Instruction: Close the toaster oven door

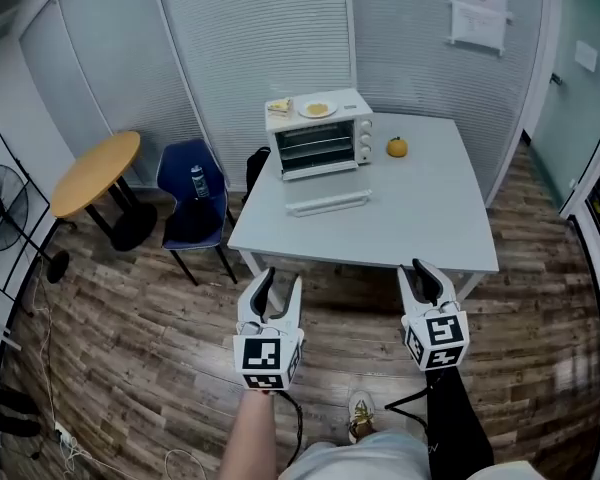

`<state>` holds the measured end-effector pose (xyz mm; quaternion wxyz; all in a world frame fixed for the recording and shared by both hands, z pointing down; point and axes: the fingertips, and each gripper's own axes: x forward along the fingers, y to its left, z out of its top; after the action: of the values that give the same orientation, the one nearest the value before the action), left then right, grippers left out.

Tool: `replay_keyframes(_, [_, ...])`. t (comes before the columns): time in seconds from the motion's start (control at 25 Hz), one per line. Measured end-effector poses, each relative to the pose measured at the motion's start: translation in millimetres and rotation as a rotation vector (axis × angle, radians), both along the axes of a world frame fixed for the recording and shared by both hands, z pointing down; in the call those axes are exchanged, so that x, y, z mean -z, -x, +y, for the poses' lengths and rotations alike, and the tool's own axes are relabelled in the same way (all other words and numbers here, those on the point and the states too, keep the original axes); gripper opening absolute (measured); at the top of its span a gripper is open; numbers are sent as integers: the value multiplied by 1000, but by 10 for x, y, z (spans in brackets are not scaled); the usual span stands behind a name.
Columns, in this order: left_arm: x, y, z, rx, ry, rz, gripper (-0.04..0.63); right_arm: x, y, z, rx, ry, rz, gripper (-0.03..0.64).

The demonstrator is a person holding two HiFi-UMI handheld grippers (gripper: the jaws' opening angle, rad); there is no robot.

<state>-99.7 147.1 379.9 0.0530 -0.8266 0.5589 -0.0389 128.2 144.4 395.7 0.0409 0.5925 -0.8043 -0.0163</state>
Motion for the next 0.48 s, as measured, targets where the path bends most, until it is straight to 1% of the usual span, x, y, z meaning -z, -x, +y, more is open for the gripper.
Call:
replay_keyframes(0.24, [27,-223,-517,22,-10,-12,186,35,-211,-587,30,-5,-12,87])
replay_keyframes(0.48, [87,-294,-844,62,-26,-25,186,81,-325,-999,59,-19,-26,87])
